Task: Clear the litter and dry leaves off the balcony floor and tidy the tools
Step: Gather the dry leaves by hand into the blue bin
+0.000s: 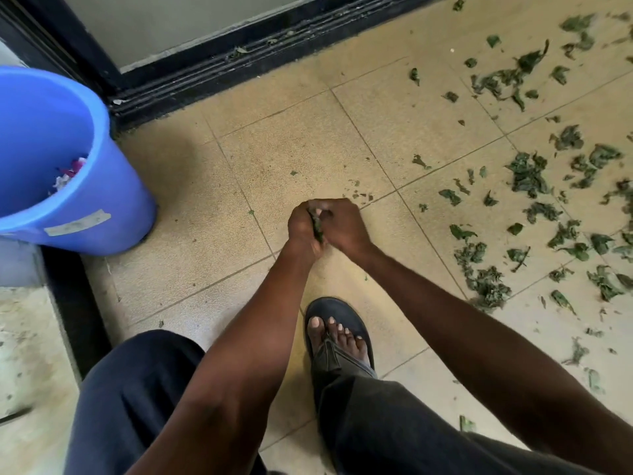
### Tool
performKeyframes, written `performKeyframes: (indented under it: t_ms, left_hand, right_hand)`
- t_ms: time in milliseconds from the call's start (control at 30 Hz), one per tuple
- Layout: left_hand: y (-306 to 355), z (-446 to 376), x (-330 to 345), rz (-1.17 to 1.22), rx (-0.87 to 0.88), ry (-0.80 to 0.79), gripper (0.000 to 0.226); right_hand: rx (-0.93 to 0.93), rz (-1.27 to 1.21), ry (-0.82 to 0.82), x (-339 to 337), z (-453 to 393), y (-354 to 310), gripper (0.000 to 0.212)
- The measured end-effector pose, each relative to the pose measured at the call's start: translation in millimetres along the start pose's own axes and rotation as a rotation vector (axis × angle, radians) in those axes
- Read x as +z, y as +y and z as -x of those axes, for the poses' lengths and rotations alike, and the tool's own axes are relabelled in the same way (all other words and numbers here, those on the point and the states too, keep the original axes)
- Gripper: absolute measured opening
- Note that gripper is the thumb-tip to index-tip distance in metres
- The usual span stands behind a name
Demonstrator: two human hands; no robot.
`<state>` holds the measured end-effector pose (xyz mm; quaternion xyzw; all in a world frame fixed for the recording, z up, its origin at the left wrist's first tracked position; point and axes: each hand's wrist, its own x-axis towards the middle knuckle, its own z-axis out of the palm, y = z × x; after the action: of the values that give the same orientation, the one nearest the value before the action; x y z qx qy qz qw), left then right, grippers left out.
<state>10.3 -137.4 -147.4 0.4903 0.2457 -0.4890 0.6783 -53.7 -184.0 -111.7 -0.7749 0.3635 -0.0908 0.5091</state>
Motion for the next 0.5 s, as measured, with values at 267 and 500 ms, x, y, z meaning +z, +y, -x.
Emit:
performKeyframes:
  t_ms: [267, 500]
  left_hand:
    - [-1, 9, -1, 0.102, -0.091, -0.105, 0.041]
    - [13, -7, -11, -0.056, -0.096, -0.022, 0.035]
  right_hand:
    - [-0.225, 0.366, 0.039, 13, 8, 15, 0.029]
    - [0.004, -0.038, -0.027, -10, -3, 12, 0.018]
